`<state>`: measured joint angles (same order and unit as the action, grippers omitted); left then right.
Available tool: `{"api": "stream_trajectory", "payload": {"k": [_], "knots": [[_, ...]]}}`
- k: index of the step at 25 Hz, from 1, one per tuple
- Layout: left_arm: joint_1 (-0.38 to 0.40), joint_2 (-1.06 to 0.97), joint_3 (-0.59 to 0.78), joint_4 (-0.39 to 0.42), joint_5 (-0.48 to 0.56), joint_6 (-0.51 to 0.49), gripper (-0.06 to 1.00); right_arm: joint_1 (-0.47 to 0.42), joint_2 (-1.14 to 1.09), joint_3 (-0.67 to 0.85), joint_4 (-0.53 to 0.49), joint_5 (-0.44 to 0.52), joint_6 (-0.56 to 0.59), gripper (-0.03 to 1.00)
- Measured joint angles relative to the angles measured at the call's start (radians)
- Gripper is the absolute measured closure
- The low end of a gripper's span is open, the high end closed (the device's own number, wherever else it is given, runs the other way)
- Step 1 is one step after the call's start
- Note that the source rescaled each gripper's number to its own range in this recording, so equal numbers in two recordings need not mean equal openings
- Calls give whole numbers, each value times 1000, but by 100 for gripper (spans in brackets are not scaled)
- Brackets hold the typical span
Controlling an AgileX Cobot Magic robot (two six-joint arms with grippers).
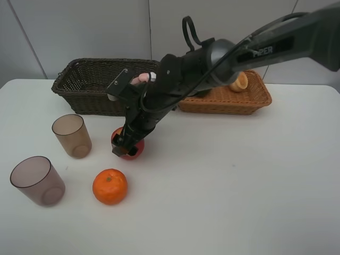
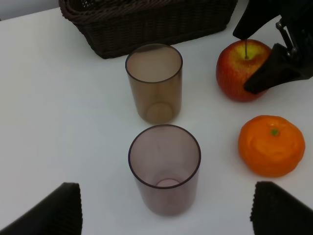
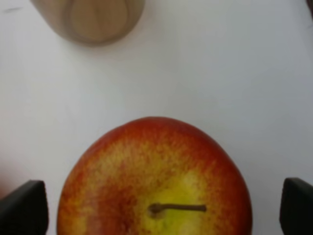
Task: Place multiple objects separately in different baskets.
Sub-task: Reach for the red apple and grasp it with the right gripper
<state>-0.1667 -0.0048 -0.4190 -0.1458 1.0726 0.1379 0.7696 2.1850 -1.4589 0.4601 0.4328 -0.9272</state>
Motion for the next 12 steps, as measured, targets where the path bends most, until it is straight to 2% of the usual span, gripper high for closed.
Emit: {"api": "stream_trajectory", "payload": {"k": [12], "knots": [[0,0,0,0,0,0,0,0,24,0,0,-15,0,-3]]}}
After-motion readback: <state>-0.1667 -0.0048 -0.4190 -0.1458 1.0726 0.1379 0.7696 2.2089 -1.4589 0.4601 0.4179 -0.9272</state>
